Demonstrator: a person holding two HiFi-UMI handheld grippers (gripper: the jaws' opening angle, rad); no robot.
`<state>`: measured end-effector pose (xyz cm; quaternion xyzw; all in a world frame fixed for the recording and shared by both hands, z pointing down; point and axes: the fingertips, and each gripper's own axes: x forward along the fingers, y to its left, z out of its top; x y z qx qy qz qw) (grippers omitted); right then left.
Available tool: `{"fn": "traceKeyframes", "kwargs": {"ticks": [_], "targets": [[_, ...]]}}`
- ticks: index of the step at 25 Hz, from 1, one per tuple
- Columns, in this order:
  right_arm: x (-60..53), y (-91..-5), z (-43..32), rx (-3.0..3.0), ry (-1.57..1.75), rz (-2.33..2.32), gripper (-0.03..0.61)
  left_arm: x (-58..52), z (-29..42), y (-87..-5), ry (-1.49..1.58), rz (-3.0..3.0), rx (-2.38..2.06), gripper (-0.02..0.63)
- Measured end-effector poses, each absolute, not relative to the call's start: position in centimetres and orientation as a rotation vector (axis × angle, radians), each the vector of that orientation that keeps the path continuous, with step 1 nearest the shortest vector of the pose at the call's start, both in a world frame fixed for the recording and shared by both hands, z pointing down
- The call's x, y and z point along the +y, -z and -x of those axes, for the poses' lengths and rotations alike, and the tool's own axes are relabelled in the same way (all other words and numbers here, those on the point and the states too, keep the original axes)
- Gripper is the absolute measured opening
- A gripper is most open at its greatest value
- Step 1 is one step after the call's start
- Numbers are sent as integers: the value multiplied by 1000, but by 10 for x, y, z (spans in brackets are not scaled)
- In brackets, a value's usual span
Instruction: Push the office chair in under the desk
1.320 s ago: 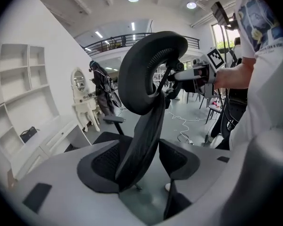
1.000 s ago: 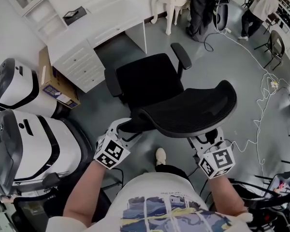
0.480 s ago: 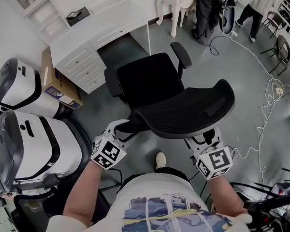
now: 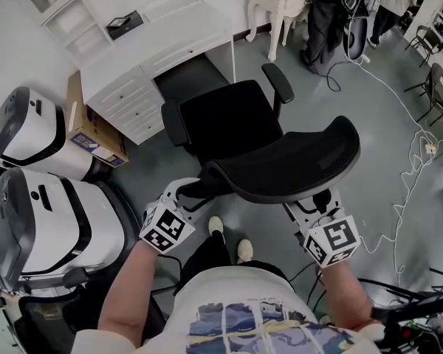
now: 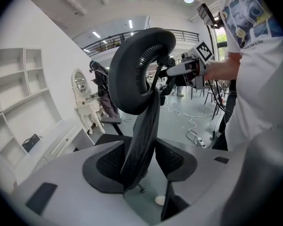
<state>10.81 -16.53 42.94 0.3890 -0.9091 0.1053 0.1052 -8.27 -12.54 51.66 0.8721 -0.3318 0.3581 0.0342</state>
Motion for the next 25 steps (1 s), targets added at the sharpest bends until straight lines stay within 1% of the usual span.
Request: {"fn": "traceKeyframes", "kwargs": {"ticks": [11,25], "targets": [[-225,-434,-100,-2687,-346,-1065,328,-173,88,-517,-1117,-2675,-986,198],[-292,-436,-60,-2672,-369,-1051,327,-236,129,-519,-1102,-2672,-1007,196]]}}
